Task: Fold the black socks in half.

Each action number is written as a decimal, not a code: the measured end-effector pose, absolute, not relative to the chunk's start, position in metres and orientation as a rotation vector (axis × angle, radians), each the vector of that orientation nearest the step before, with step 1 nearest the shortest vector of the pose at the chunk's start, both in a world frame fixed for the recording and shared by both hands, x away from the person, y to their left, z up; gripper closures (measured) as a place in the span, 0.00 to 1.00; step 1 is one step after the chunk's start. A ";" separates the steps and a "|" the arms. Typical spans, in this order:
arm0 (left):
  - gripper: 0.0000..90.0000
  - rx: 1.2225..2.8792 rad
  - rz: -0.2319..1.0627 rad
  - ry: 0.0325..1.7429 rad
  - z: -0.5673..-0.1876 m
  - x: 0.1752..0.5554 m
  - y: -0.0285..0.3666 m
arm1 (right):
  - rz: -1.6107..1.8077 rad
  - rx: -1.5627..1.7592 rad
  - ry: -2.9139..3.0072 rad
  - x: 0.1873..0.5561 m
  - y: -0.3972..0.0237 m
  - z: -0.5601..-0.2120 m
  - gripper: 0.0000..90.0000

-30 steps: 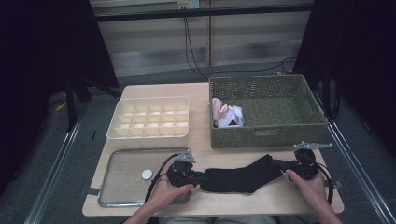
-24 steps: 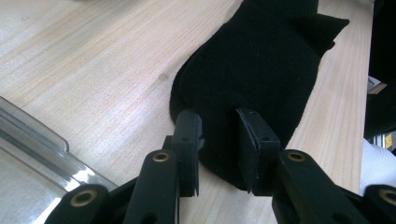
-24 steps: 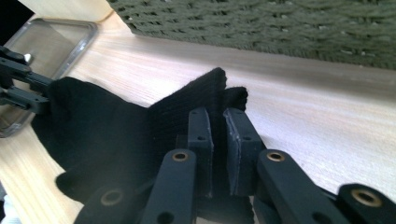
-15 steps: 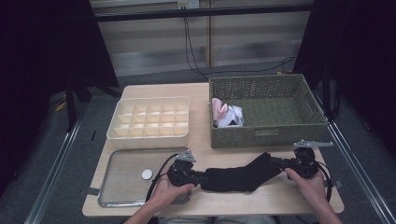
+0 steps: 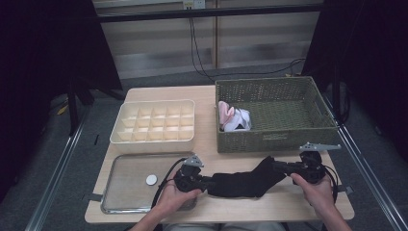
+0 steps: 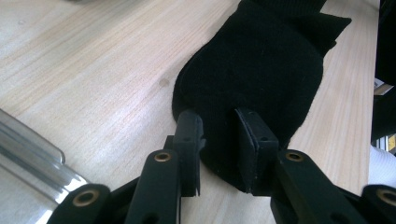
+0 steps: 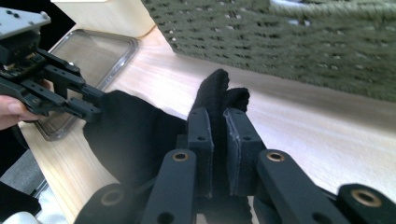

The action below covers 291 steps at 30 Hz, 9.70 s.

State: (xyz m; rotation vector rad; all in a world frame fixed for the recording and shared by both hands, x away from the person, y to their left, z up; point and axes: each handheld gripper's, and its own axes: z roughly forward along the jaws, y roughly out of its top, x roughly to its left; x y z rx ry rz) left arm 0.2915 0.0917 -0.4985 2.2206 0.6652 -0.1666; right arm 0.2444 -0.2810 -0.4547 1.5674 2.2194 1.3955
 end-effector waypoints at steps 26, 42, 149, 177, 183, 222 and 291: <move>0.79 2.199 -0.137 0.690 -0.495 0.291 0.091 | 1.518 1.434 2.261 0.257 -0.235 -0.420 0.90; 0.82 2.108 -0.115 0.633 -0.466 0.291 0.086 | 1.513 1.456 2.224 0.257 -0.245 -0.414 0.90; 0.74 2.161 -0.099 0.718 -0.484 0.302 0.109 | 1.371 1.394 2.598 0.263 -0.166 -0.473 0.90; 0.76 2.109 -0.134 0.639 -0.468 0.310 0.069 | 1.298 1.462 2.534 0.262 -0.190 -0.475 0.98; 0.76 2.119 -0.155 0.610 -0.476 0.309 0.052 | 1.237 1.457 2.585 0.258 -0.179 -0.494 1.00; 0.84 2.218 -0.191 0.548 -0.498 0.308 0.044 | 1.261 1.558 2.465 0.261 -0.207 -0.497 0.63; 0.66 2.214 -0.203 0.641 -0.497 0.303 0.060 | 1.525 1.435 2.431 0.257 -0.190 -0.470 0.85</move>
